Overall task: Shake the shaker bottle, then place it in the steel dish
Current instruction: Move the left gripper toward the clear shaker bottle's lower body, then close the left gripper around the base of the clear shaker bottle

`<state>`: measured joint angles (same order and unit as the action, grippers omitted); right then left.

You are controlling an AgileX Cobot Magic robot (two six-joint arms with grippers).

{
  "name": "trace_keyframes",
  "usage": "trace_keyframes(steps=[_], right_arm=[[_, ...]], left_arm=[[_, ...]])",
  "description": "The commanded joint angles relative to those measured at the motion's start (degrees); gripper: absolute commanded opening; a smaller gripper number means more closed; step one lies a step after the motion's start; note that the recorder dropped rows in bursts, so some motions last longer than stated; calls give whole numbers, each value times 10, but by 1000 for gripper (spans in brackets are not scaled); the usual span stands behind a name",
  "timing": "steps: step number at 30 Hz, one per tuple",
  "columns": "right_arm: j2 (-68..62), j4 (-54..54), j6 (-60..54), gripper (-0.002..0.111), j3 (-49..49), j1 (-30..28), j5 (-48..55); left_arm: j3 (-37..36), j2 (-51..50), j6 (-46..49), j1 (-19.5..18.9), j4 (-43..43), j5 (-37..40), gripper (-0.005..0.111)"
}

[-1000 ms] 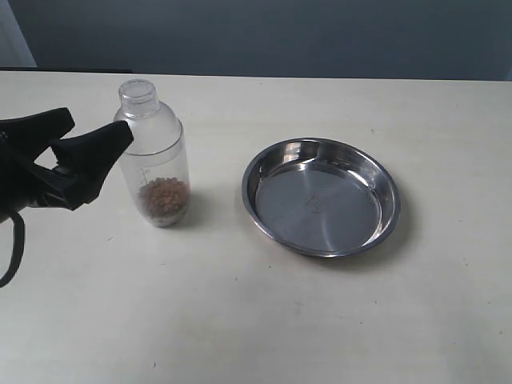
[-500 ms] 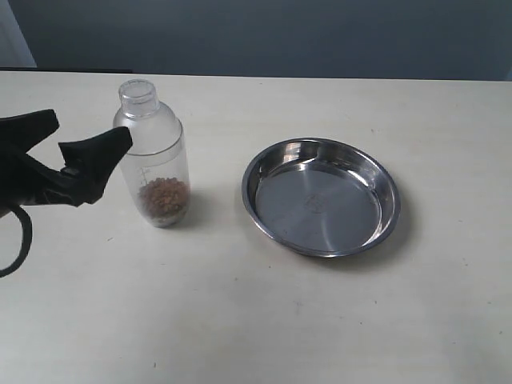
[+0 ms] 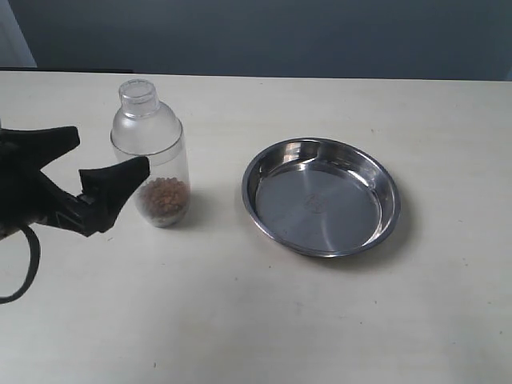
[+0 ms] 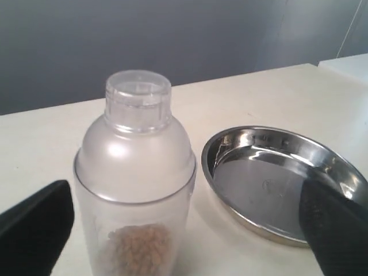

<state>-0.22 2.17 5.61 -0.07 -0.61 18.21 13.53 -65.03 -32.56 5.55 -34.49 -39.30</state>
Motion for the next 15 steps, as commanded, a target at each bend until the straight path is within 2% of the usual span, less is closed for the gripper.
trace_keyframes(steps=[1,6,11,15], right_arm=[[2,-2,-4,-1,1,1,-5],[2,-2,-4,-1,1,1,-5],[2,-2,-4,-1,1,1,-5],[2,-2,-4,-1,1,1,-5]], left_arm=[[5,-54,7,3,-19,-1,104],[5,-116,52,3,-11,-63,104],[5,-160,158,3,73,-79,104],[5,-197,176,3,94,-135,104]])
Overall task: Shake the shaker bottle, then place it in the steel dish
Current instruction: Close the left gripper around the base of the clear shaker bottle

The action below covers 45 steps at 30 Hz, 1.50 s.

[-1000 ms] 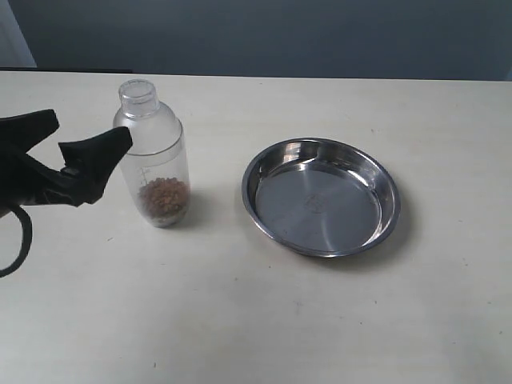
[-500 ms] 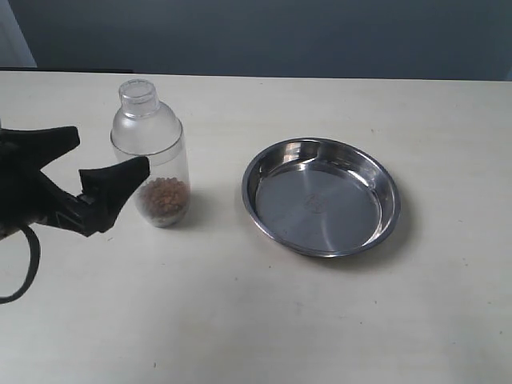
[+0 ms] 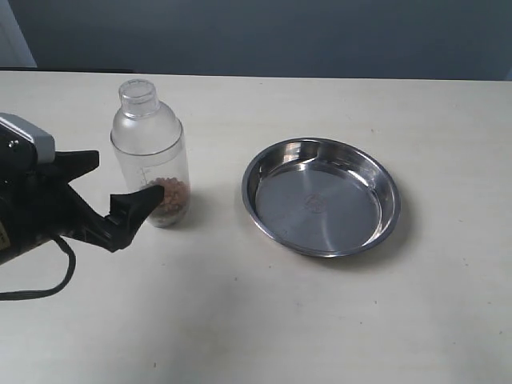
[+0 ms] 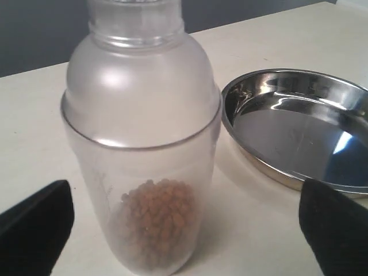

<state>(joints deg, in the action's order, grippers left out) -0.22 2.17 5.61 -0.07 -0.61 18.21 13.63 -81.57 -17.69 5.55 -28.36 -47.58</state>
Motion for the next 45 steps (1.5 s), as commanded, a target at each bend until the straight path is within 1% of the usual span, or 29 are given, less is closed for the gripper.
trace_keyframes(steps=[1,4,10,23,31,39,43,45], right_arm=[[2,-2,-4,-1,1,1,-5],[2,-2,-4,-1,1,1,-5],[2,-2,-4,-1,1,1,-5],[2,-2,-4,-1,1,1,-5],[2,-2,-4,-1,1,1,-5],[2,-2,-4,-1,1,1,-5],[2,-2,-4,-1,1,1,-5],[2,-2,-4,-1,1,1,-5]], left_arm=[[4,-41,32,3,45,-60,104],[4,-69,34,3,79,-80,104],[12,-122,34,3,60,-139,104],[43,-170,49,3,71,-143,104],[47,-170,47,3,32,-146,104],[47,-170,47,3,72,-144,104],[48,-170,47,3,75,-144,105],[55,-170,47,3,70,-132,105]])
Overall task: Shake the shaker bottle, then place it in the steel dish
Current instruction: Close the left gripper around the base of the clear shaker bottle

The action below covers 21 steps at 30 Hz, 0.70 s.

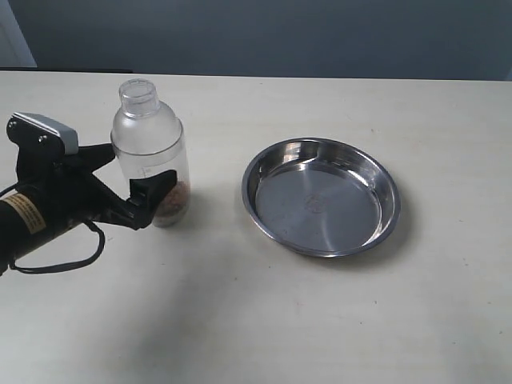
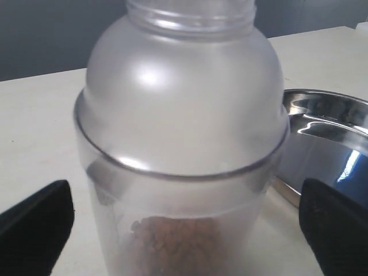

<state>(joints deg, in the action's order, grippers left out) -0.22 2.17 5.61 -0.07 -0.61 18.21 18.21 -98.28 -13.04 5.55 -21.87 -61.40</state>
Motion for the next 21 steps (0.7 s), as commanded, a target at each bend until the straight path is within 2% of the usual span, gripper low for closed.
trace_keyframes(steps=[1,9,18,21], right_arm=[[2,-2,-4,-1,1,1,-5],[2,-2,-4,-1,1,1,-5],[2,-2,-4,-1,1,1,-5],[2,-2,-4,-1,1,1,-5]], left_arm=[[13,-3,1,3,0,14,105],[46,-3,-35,3,-7,88,105],[73,-4,-36,3,2,118,105],[75,-5,-50,3,-19,117,105]])
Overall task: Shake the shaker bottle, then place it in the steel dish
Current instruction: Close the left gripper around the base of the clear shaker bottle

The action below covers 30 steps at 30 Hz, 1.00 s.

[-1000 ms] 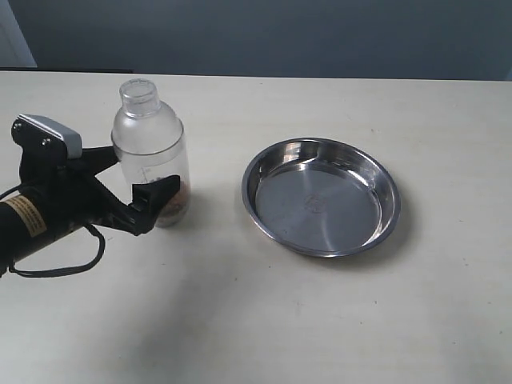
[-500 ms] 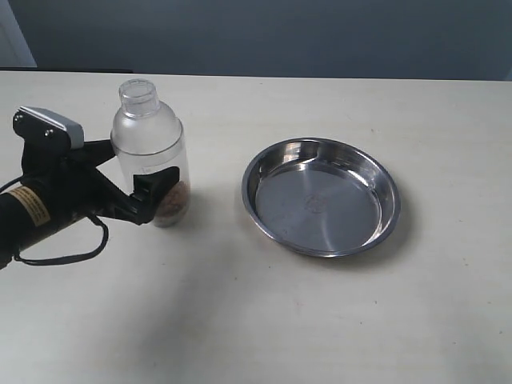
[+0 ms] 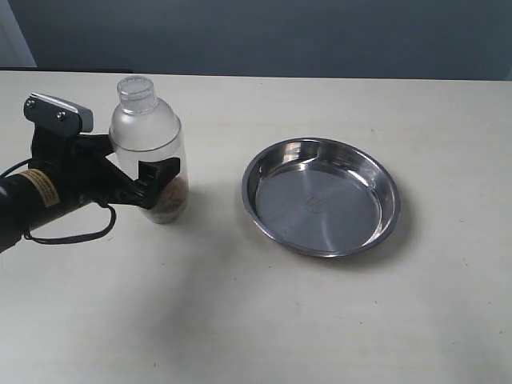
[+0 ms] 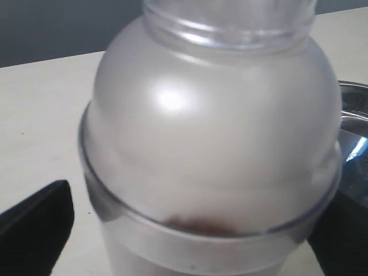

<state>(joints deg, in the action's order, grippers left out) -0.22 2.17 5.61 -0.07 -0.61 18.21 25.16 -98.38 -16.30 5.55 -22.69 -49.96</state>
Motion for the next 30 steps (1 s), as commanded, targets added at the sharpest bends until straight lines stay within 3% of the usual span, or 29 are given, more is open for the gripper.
trace_keyframes(steps=[1,30], right_arm=[[2,-2,-4,-1,1,1,-5],[2,-2,-4,-1,1,1,-5]], left_arm=[[5,-7,-17,3,-13,-2,105],[5,-25,-16,3,-19,-27,105]])
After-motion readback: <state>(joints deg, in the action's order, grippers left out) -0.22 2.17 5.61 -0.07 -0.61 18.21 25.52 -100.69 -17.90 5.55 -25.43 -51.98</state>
